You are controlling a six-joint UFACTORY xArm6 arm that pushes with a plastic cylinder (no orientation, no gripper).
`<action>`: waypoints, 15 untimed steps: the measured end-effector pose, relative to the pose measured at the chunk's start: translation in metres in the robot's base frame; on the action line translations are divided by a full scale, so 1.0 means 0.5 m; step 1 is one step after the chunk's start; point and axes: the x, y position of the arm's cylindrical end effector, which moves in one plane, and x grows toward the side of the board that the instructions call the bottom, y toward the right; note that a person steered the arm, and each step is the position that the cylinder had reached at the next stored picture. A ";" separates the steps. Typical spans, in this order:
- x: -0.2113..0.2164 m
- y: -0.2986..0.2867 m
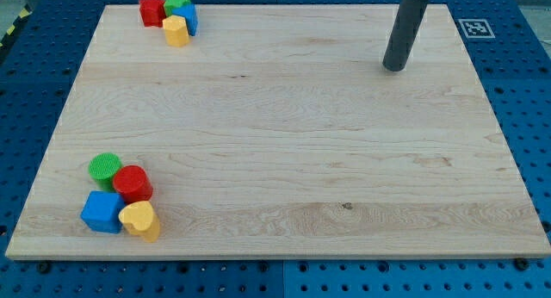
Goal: Push blue cube slightly towards bottom right
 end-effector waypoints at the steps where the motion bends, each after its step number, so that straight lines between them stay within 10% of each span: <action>1: 0.002 0.001; 3: 0.080 -0.088; 8: 0.258 -0.888; 12: 0.490 -0.847; 15: 0.504 -0.735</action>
